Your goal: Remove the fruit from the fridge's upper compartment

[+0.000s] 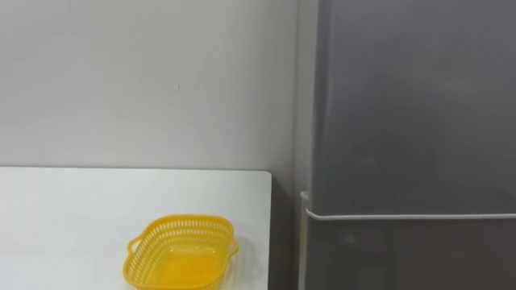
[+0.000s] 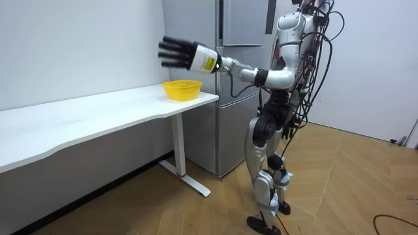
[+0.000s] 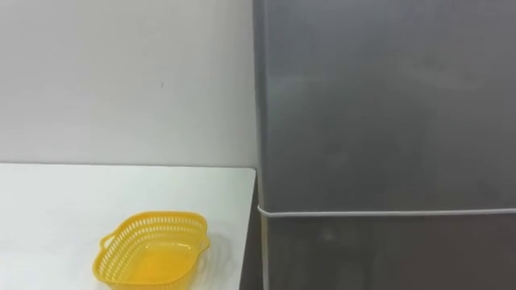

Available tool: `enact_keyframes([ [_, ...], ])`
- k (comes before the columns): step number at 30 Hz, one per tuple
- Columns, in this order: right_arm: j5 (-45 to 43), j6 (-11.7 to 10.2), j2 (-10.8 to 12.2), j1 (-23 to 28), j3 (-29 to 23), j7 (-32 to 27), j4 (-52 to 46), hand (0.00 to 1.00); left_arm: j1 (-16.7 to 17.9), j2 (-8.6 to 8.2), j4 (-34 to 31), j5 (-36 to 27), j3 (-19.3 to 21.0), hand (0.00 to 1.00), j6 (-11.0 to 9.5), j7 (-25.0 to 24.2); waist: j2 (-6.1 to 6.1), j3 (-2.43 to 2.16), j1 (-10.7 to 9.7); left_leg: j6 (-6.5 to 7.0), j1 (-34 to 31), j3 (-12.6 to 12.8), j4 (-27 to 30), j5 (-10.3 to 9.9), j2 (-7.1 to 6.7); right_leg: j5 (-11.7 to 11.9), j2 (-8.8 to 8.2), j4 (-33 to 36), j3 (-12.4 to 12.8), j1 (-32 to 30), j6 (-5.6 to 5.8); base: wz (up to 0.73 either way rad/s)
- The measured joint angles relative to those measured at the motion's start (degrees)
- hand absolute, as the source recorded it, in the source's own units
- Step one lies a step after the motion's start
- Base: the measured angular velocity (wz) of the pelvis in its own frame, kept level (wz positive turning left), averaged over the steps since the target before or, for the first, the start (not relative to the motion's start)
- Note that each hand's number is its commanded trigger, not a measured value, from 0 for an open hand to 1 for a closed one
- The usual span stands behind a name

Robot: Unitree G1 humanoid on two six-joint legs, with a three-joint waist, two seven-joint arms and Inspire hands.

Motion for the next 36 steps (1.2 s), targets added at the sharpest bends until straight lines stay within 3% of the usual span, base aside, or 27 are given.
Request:
enact_keyframes([
  [4, -0.2, 0.2, 0.1, -0.3, 0.0, 2.2, 1.0, 0.00, -0.1, 0.70, -7.4, -0.8, -1.2, 0.00, 0.0, -6.5, -0.25, 0.28, -1.3, 0.00, 0.0, 0.0, 0.0, 0.0, 0.04, 0.0, 0.00, 0.0, -0.2, 0.1, -0.03, 0.00],
  [11, -2.9, 0.3, 0.1, -1.0, 0.0, 4.1, 1.8, 0.00, -2.1, 1.10, -10.8, -0.5, -7.8, 0.00, 0.5, -18.0, 0.31, 0.39, -2.5, 0.00, -0.6, 0.0, 0.0, 0.0, 0.09, 0.4, 0.17, -0.9, -0.2, 0.0, 0.09, 0.01],
  [16, -4.6, 0.8, 0.1, -2.9, 0.1, 5.7, 1.6, 0.00, -4.1, 1.12, -10.7, -0.4, -14.5, 0.00, 3.8, -28.1, -0.12, 0.66, -4.6, 0.00, -1.0, 0.3, 0.2, 0.0, 0.08, 0.4, 0.06, -0.8, -0.4, -0.3, 0.10, 0.00],
  [21, -4.8, 1.0, 0.1, -3.1, 1.5, 5.9, 1.0, 0.00, -6.0, 1.14, -10.7, -0.5, -18.7, 0.00, 6.5, -36.4, -0.14, 0.59, -4.7, 0.00, -1.3, 1.2, 0.1, 0.0, 0.21, 0.5, 0.19, -0.7, 0.5, -1.0, 0.00, -0.10],
  [27, -4.8, 1.4, 0.0, -4.1, 2.8, 6.2, 1.1, 0.00, -9.8, 1.19, -10.7, -0.5, -20.8, 0.00, 9.3, -43.6, -0.16, 0.58, -5.3, 0.00, -1.2, 1.6, 0.0, 0.0, 0.28, 0.6, 0.26, -0.7, 1.0, -1.2, -0.09, -0.09],
  [30, -4.9, 1.5, 0.0, -5.1, 2.9, 6.3, 1.7, 0.00, -10.3, 1.23, -10.7, -0.5, -21.5, 0.00, 9.5, -46.1, -0.16, 0.57, -6.5, 0.00, -1.1, 1.7, 0.0, 0.0, 0.31, 0.6, 0.37, -0.8, 1.7, -1.2, -0.12, -0.07],
  [36, -4.9, 2.4, 0.0, -6.4, 2.8, 5.9, 1.9, 0.00, -12.8, 1.83, -10.7, -0.6, -22.8, 0.00, 12.2, -51.5, 0.17, 0.35, -7.8, 0.00, -0.9, 1.7, 0.0, 0.0, 0.35, 0.7, 0.45, -0.8, 2.0, -1.2, -0.17, -0.04],
])
